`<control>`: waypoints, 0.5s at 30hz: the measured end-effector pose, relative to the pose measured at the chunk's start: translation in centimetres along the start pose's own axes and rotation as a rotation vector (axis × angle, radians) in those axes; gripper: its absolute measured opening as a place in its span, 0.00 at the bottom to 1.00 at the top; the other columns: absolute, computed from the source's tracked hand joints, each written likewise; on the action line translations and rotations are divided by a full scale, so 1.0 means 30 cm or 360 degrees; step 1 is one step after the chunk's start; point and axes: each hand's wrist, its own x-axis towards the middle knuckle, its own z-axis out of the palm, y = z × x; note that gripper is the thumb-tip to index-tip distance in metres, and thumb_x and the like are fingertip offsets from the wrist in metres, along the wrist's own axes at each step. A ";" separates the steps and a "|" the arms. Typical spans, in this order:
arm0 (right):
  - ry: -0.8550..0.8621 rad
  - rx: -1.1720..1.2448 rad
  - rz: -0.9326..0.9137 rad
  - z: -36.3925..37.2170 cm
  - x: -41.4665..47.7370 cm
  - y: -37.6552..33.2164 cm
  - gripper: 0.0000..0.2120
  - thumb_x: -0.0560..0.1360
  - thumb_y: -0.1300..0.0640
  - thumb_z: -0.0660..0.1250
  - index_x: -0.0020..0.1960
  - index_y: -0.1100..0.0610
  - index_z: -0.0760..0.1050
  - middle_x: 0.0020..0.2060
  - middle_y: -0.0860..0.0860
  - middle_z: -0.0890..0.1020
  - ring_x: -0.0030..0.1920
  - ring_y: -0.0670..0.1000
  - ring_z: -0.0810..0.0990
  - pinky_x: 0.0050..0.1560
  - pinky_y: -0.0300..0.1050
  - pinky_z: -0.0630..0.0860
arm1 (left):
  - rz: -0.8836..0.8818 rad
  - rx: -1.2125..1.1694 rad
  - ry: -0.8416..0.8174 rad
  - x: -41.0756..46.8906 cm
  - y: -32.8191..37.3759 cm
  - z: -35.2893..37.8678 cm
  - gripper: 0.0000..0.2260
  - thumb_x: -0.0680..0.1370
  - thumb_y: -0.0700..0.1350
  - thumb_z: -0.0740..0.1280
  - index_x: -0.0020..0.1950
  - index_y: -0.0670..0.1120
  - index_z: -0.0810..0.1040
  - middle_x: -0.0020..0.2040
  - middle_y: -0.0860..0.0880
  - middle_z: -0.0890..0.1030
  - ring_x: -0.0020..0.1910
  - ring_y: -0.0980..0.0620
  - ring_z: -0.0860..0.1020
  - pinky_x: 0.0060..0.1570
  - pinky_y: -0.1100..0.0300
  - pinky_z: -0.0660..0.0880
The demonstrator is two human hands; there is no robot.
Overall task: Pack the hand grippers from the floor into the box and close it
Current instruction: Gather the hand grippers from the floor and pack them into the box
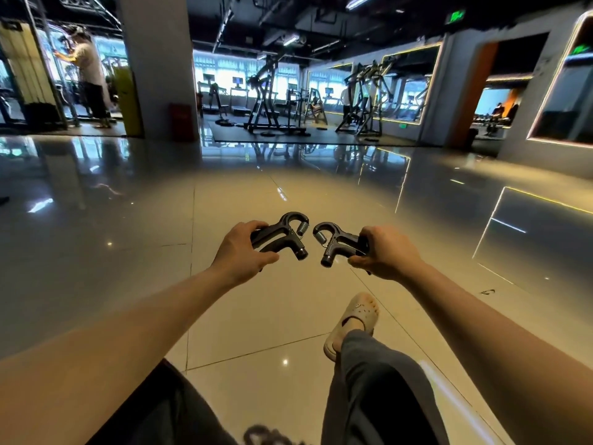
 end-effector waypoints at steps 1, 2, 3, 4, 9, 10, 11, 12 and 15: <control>0.0009 -0.0010 0.0007 -0.028 -0.053 -0.007 0.16 0.72 0.46 0.75 0.52 0.52 0.76 0.42 0.50 0.81 0.41 0.51 0.81 0.46 0.50 0.82 | 0.0016 -0.0007 -0.0003 -0.044 0.024 -0.012 0.31 0.71 0.42 0.78 0.72 0.48 0.72 0.62 0.46 0.75 0.51 0.49 0.79 0.37 0.60 0.82; 0.0018 -0.0024 0.0012 -0.054 -0.110 -0.014 0.16 0.72 0.45 0.75 0.52 0.52 0.76 0.42 0.50 0.81 0.41 0.51 0.81 0.46 0.50 0.82 | 0.0027 -0.0015 -0.0003 -0.092 0.047 -0.024 0.31 0.71 0.42 0.78 0.72 0.48 0.72 0.62 0.46 0.75 0.51 0.49 0.79 0.37 0.60 0.82; 0.0027 -0.0032 0.0019 -0.078 -0.168 -0.022 0.16 0.72 0.45 0.75 0.52 0.52 0.76 0.42 0.49 0.81 0.42 0.50 0.81 0.46 0.50 0.82 | 0.0037 -0.0021 -0.0002 -0.142 0.069 -0.036 0.32 0.71 0.42 0.78 0.72 0.47 0.72 0.63 0.46 0.74 0.52 0.49 0.79 0.36 0.61 0.81; 0.0039 -0.0030 0.0025 -0.101 -0.226 -0.029 0.16 0.72 0.45 0.75 0.53 0.52 0.76 0.42 0.49 0.81 0.42 0.50 0.80 0.45 0.49 0.81 | 0.0050 -0.0024 -0.0003 -0.191 0.091 -0.046 0.32 0.71 0.42 0.78 0.73 0.47 0.71 0.63 0.46 0.74 0.54 0.49 0.78 0.35 0.63 0.80; 0.0052 -0.0039 0.0064 -0.212 -0.500 -0.058 0.17 0.71 0.45 0.76 0.53 0.52 0.76 0.41 0.48 0.81 0.41 0.50 0.81 0.45 0.51 0.82 | 0.0104 -0.0060 -0.0035 -0.409 0.178 -0.084 0.32 0.72 0.42 0.78 0.73 0.47 0.71 0.65 0.46 0.75 0.58 0.49 0.75 0.37 0.66 0.76; 0.0060 -0.0056 0.0074 -0.231 -0.548 -0.058 0.17 0.71 0.45 0.76 0.53 0.52 0.76 0.41 0.48 0.82 0.40 0.50 0.81 0.44 0.52 0.82 | 0.0105 -0.0070 -0.0039 -0.443 0.193 -0.088 0.32 0.71 0.42 0.78 0.73 0.47 0.71 0.65 0.46 0.75 0.58 0.49 0.75 0.39 0.64 0.77; 0.0067 -0.0070 0.0088 -0.252 -0.596 -0.058 0.17 0.71 0.44 0.76 0.53 0.52 0.77 0.40 0.48 0.82 0.40 0.50 0.82 0.42 0.50 0.81 | 0.0102 -0.0085 -0.0049 -0.476 0.209 -0.089 0.32 0.71 0.43 0.79 0.73 0.48 0.71 0.64 0.47 0.75 0.58 0.49 0.76 0.44 0.61 0.79; 0.0067 -0.0087 0.0104 -0.271 -0.643 -0.055 0.17 0.71 0.44 0.76 0.53 0.52 0.77 0.40 0.48 0.82 0.40 0.50 0.81 0.39 0.48 0.79 | 0.0101 -0.0093 -0.0066 -0.509 0.223 -0.087 0.32 0.71 0.43 0.79 0.73 0.48 0.72 0.64 0.47 0.76 0.59 0.48 0.76 0.49 0.55 0.81; 0.0027 -0.0130 0.0147 -0.322 -0.785 -0.041 0.16 0.72 0.45 0.76 0.53 0.52 0.77 0.40 0.49 0.83 0.40 0.50 0.82 0.34 0.42 0.71 | 0.0110 -0.0118 -0.0127 -0.609 0.265 -0.066 0.32 0.70 0.44 0.79 0.72 0.47 0.72 0.64 0.46 0.76 0.61 0.46 0.77 0.56 0.45 0.81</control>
